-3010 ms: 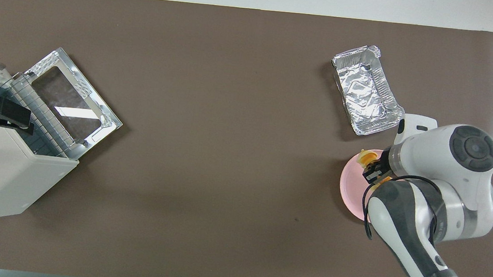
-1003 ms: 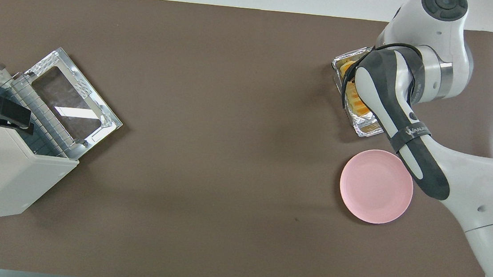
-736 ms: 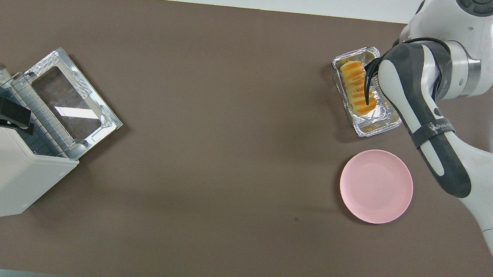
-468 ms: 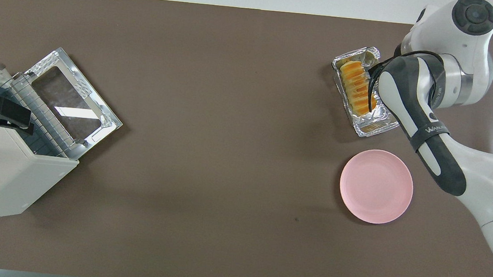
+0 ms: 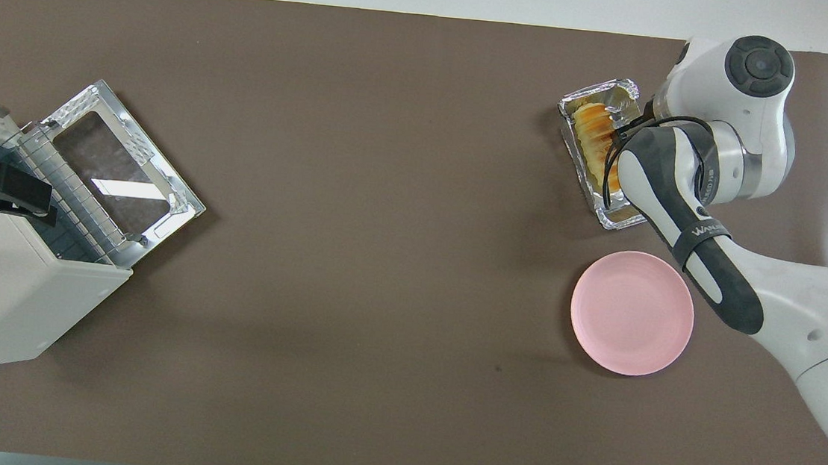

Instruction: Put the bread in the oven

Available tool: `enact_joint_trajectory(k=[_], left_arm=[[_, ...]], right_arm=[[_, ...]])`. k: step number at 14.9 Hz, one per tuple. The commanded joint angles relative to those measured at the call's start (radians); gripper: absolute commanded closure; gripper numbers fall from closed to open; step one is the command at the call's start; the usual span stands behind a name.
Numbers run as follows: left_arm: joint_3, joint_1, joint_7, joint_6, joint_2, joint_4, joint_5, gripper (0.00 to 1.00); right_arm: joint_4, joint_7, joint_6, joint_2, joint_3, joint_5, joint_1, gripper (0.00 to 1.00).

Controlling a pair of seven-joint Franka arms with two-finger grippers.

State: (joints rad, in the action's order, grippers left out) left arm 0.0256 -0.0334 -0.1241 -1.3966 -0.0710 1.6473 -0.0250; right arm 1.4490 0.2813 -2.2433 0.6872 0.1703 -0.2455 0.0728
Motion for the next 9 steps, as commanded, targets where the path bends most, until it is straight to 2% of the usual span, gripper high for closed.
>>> enact_joint_trajectory(k=[1, 5, 7, 9], left_arm=[[0.010, 0.013, 0.014, 0.018, -0.001, -0.007, 0.016, 0.00], [0.010, 0.013, 0.014, 0.018, -0.001, -0.007, 0.016, 0.00], [0.010, 0.013, 0.014, 0.018, -0.001, -0.007, 0.016, 0.00], [0.010, 0.013, 0.014, 0.018, -0.001, -0.007, 0.016, 0.00]], right_arm=[[0.048, 0.004, -0.012, -0.035, 0.012, -0.017, 0.015, 1.00], [0.009, 0.004, 0.059, -0.038, 0.015, -0.001, 0.010, 1.00], [-0.047, 0.001, 0.169, -0.044, 0.024, 0.003, 0.005, 1.00], [-0.117, -0.014, 0.327, -0.064, 0.035, 0.061, -0.004, 1.00]])
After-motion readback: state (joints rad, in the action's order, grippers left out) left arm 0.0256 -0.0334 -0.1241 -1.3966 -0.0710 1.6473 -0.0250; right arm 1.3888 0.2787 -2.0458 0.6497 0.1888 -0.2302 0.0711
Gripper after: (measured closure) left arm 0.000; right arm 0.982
